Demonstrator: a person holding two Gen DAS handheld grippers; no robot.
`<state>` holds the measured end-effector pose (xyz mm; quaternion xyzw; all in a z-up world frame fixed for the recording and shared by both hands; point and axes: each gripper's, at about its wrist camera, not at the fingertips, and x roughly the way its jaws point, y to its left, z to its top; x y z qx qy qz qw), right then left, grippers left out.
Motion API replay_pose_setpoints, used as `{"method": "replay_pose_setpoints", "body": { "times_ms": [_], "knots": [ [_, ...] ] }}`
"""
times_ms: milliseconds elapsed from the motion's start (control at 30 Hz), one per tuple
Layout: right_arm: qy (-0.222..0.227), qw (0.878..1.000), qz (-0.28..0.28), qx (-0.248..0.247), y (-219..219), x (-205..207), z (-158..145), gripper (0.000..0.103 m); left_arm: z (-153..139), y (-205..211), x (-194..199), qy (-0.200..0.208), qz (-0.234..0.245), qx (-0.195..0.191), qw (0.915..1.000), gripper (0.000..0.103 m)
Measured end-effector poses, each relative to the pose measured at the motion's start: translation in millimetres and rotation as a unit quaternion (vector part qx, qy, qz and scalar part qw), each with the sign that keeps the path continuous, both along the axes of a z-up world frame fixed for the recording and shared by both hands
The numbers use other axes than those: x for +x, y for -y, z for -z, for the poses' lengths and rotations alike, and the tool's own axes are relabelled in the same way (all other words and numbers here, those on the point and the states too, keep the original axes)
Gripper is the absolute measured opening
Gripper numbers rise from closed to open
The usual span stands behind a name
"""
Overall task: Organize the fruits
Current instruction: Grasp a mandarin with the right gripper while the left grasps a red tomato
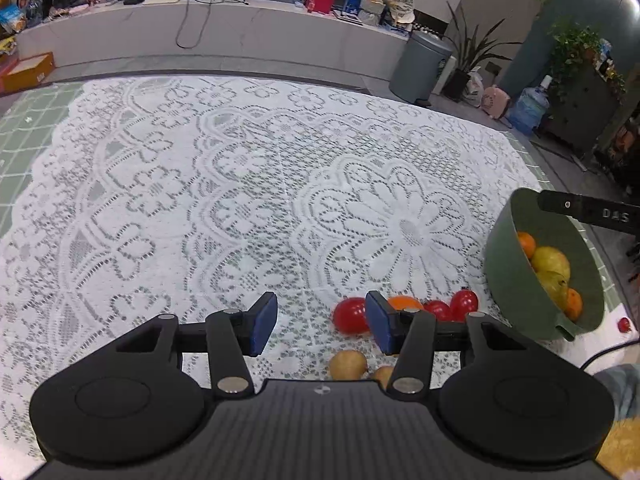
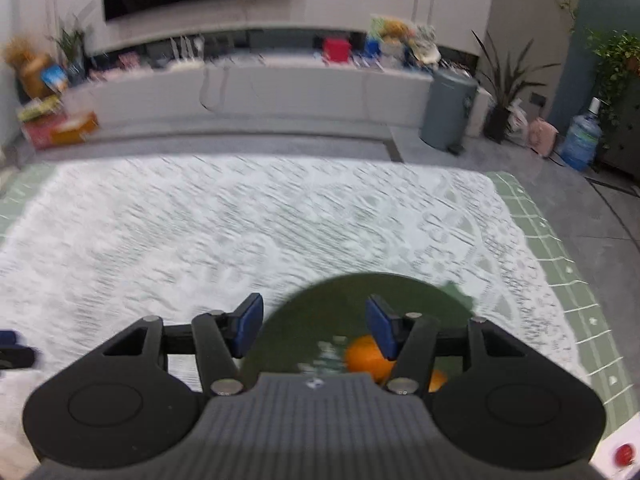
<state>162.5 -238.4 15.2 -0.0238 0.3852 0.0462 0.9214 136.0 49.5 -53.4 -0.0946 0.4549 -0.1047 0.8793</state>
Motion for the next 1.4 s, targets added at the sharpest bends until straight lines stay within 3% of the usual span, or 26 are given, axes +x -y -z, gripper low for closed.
{"method": "replay_pose_setpoints", "body": {
  "times_ms": [233,433,500,667,1133,1400],
  "knots": [
    [0.016,0.997,-0.065,0.042,-50.4,-37.8,4.7,0.054,9.0,5.4,-8.9,0.01,0.034,-0.007,0.9994,0.059],
    [-0.018,0.993,-0.1,0.062,-82.4,-50.4,32.8,0.052,24.3,7.4,-8.6,0.023,0.058,-0.011,0.998,0.059],
    [-0.029,0.992,-0.107,0.067,-87.7,-48.6,43.5,0.049,28.9,12.0,-8.1,0.031,0.072,0.003,0.997,0.059],
    [-0.062,0.987,-0.114,0.095,-92.4,-44.8,67.1,0.04,39.5,29.5,-10.4,0.055,0.11,0.064,0.9903,0.058],
    [-0.1,0.976,-0.107,0.159,-86.6,-27.9,86.1,0.04,49.0,39.9,-2.7,0.093,0.133,0.087,0.9828,0.055],
    [-0.096,0.979,-0.111,0.141,-91.9,-24.3,89.0,0.041,52.1,41.6,-1.6,0.093,0.142,0.091,0.9812,0.052]
  ]
}}
